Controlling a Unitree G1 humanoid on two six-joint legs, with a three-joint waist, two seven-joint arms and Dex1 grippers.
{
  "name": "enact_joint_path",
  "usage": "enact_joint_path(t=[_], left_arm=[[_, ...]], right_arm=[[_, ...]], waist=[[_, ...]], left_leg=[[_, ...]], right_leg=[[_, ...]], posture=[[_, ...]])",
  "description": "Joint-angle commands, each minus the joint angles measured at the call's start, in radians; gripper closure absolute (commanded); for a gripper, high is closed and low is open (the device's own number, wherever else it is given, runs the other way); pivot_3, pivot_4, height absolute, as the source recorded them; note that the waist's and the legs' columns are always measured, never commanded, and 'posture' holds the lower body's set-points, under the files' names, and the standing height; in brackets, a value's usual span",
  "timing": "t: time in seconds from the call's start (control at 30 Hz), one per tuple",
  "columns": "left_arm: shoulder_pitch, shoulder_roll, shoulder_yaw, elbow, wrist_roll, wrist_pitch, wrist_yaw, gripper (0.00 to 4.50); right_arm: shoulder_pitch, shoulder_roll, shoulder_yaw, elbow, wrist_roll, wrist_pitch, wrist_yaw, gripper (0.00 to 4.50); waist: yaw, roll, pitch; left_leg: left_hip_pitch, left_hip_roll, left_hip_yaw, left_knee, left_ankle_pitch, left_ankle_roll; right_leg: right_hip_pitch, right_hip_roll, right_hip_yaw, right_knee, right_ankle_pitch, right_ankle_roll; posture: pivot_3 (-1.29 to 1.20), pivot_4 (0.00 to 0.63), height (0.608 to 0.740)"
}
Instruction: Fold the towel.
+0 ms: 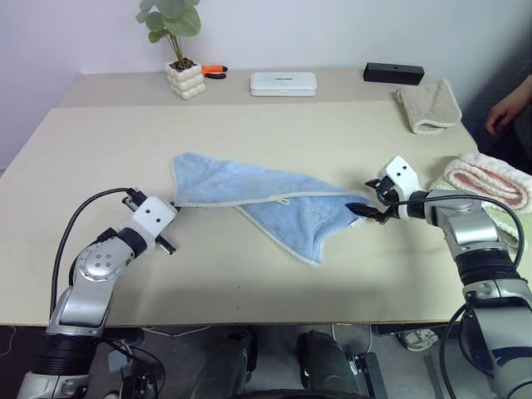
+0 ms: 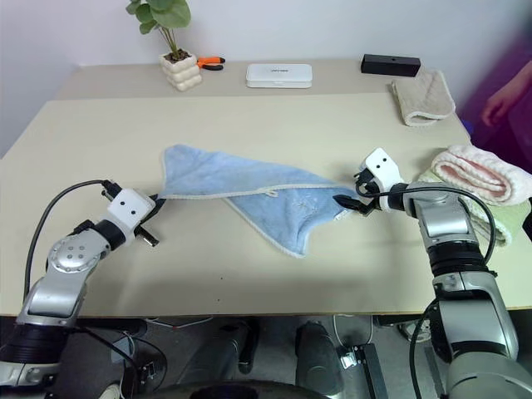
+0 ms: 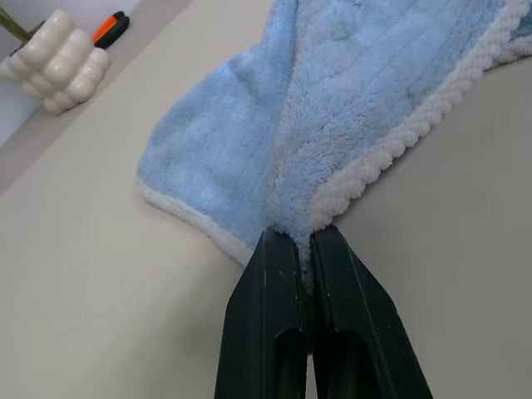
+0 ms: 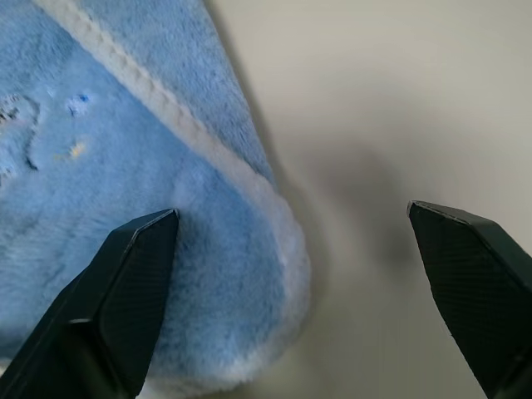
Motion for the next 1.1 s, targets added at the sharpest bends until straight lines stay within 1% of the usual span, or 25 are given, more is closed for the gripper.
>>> enact_joint_path(t=[0.03, 0.1, 0.13, 0.17, 0.2, 0.23, 0.4, 0.43, 0.53, 0.57, 0.6, 0.63, 0.7, 0.73, 0.8, 0.93, 1.0, 1.07, 1.1], left_arm=[[-0.003, 0.006, 0.014, -0.003, 0.002, -0.026, 0.007, 4.5], [-0.001, 0.007, 0.015, 0.0, 0.001, -0.028, 0.005, 4.5], [0.0, 0.007, 0.016, 0.002, 0.0, -0.028, 0.005, 4.5], [0.001, 0.008, 0.016, 0.003, 0.0, -0.029, 0.004, 4.5], [0.004, 0.009, 0.016, 0.005, -0.002, -0.031, 0.001, 4.5], [0.005, 0.01, 0.018, 0.008, -0.004, -0.033, -0.002, 4.5], [-0.042, 0.005, 0.03, 0.049, -0.019, -0.037, 0.001, 4.5], [-0.102, -0.002, 0.04, 0.086, -0.025, -0.036, 0.019, 4.5], [-0.438, 0.009, 0.107, 0.282, -0.035, -0.053, 0.133, 4.5], [-0.51, 0.018, 0.122, 0.329, -0.04, -0.058, 0.157, 4.5], [-0.596, 0.038, 0.144, 0.389, -0.04, -0.075, 0.194, 4.5], [-0.653, 0.051, 0.157, 0.434, -0.038, -0.092, 0.217, 4.5], [-0.742, 0.082, 0.193, 0.499, -0.055, -0.117, 0.241, 4.5], [-0.755, 0.1, 0.212, 0.505, -0.079, -0.114, 0.221, 4.5], [-0.732, 0.131, 0.233, 0.483, -0.119, -0.112, 0.163, 4.5], [-0.531, 0.166, 0.269, 0.304, -0.201, -0.066, 0.049, 4.5], [-0.365, 0.172, 0.298, 0.172, -0.252, 0.004, -0.005, 4.5], [-0.26, 0.177, 0.319, 0.081, -0.283, 0.058, -0.033, 4.5], [-0.146, 0.18, 0.339, -0.006, -0.306, 0.104, -0.066, 4.5]], right_arm=[[0.0, -0.005, -0.014, 0.013, -0.006, -0.004, -0.005, 1.72], [0.0, -0.003, -0.017, 0.009, 0.001, -0.004, 0.002, 2.71], [0.0, -0.003, -0.018, 0.007, 0.003, -0.004, 0.004, 3.32], [0.0, -0.002, -0.018, 0.006, 0.004, -0.004, 0.004, 3.78], [-0.005, -0.002, -0.021, 0.003, 0.003, -0.009, -0.002, 4.34], [-0.014, -0.002, -0.025, 0.004, -0.001, -0.018, -0.016, 4.44], [-0.084, 0.005, -0.041, 0.046, -0.027, -0.088, -0.106, 4.44], [-0.128, 0.007, -0.044, 0.074, -0.047, -0.134, -0.156, 4.44], [-0.343, 0.016, -0.062, 0.192, -0.108, -0.272, -0.349, 4.44], [-0.388, 0.019, -0.067, 0.222, -0.111, -0.295, -0.375, 4.44], [-0.437, 0.021, -0.073, 0.242, -0.113, -0.327, -0.396, 4.44], [-0.47, 0.022, -0.075, 0.261, -0.114, -0.352, -0.411, 4.44], [-0.526, 0.025, -0.084, 0.273, -0.105, -0.388, -0.418, 4.44], [-0.535, 0.026, -0.085, 0.257, -0.094, -0.395, -0.397, 4.44], [-0.518, 0.027, -0.077, 0.201, -0.072, -0.399, -0.334, 4.44], [-0.389, 0.026, -0.058, 0.023, -0.009, -0.368, -0.182, 4.44], [-0.291, 0.004, -0.039, -0.078, 0.009, -0.328, -0.098, 4.44], [-0.229, -0.015, -0.031, -0.146, 0.014, -0.29, -0.05, 4.44], [-0.168, -0.047, -0.022, -0.203, 0.027, -0.254, 0.006, 4.44]], waist=[[0.001, 0.0, 0.0], [0.001, 0.0, 0.0], [0.001, 0.0, 0.0], [0.001, 0.0, 0.0], [0.001, 0.0, 0.0], [0.001, 0.0, 0.0], [0.0, 0.0, 0.0], [0.001, 0.0, 0.0], [0.004, -0.001, 0.008], [0.002, -0.002, 0.009], [-0.001, -0.003, 0.01], [-0.002, -0.003, 0.01], [-0.01, -0.003, 0.008], [-0.012, -0.004, 0.008], [-0.023, -0.003, 0.008], [-0.038, -0.002, 0.008], [-0.037, -0.003, 0.009], [-0.032, -0.002, 0.009], [-0.029, -0.002, 0.01]], left_leg=[[0.0, 0.0, 0.0, 0.0, 0.0, 0.0], [0.0, 0.0, 0.0, 0.0, 0.0, 0.0], [0.0, 0.0, 0.0, 0.0, 0.0, 0.0], [0.0, 0.0, 0.0, 0.0, 0.0, 0.0], [0.0, 0.0, 0.0, 0.0, 0.0, 0.0], [0.0, 0.0, 0.0, 0.0, 0.0, 0.0], [0.0, 0.0, 0.001, 0.0, 0.0, 0.0], [0.0, 0.0, 0.001, 0.0, 0.0, 0.0], [0.0, 0.0, 0.001, 0.002, 0.001, -0.001], [-0.003, 0.0, 0.0, 0.002, 0.004, -0.004], [-0.01, 0.001, 0.0, 0.002, 0.007, -0.005], [-0.016, 0.001, 0.0, 0.003, 0.01, -0.01], [-0.015, 0.002, 0.002, 0.001, 0.011, -0.011], [-0.014, 0.002, 0.005, -0.001, 0.01, -0.009], [-0.011, 0.003, 0.009, -0.003, 0.007, -0.006], [-0.011, 0.002, 0.013, -0.001, 0.004, -0.001], [-0.012, 0.003, 0.014, 0.001, 0.004, -0.001], [-0.012, 0.003, 0.015, 0.002, 0.004, -0.001], [-0.011, 0.003, 0.015, 0.002, 0.004, -0.001]], right_leg=[[0.0, 0.0, 0.0, 0.0, 0.0, 0.0], [0.0, 0.0, 0.0, 0.0, 0.0, 0.0], [0.0, 0.0, 0.0, 0.0, 0.0, 0.0], [0.0, 0.0, 0.0, 0.0, 0.0, 0.0], [0.0, 0.0, 0.0, 0.0, 0.0, 0.0], [0.0, 0.0, 0.0, 0.0, 0.0, 0.0], [0.0, 0.0, 0.0, 0.0, 0.0, 0.0], [-0.001, 0.0, 0.0, 0.0, 0.0, 0.0], [-0.001, 0.0, 0.0, 0.002, 0.0, 0.0], [-0.004, 0.002, 0.0, 0.002, 0.003, 0.0], [-0.011, 0.003, -0.001, 0.002, 0.006, 0.0], [-0.016, 0.003, 0.0, 0.002, 0.011, 0.0], [-0.016, 0.003, 0.001, -0.001, 0.01, 0.0], [-0.016, 0.003, 0.001, -0.001, 0.01, 0.0], [-0.016, 0.002, 0.001, -0.001, 0.01, 0.001], [-0.016, 0.001, 0.003, -0.001, 0.01, 0.001], [-0.016, 0.001, 0.003, -0.001, 0.01, 0.001], [-0.017, 0.001, 0.005, 0.0, 0.01, 0.001], [-0.017, 0.001, 0.005, 0.001, 0.01, 0.001]], posture=[[0.0, 0.15, 0.74], [0.0, 0.15, 0.74], [0.0, 0.15, 0.74], [0.0, 0.15, 0.74], [0.0, 0.15, 0.74], [0.0, 0.15, 0.74], [0.0, 0.15, 0.74], [0.0, 0.15, 0.74], [0.0, 0.15, 0.74], [0.0, 0.15, 0.74], [0.0, 0.15, 0.74], [0.0, 0.15, 0.74], [0.0, 0.15, 0.74], [0.0, 0.15, 0.74], [0.0, 0.15, 0.74], [0.0, 0.15, 0.74], [0.0, 0.15, 0.74], [0.0, 0.15, 0.74], [0.0, 0.15, 0.74]])
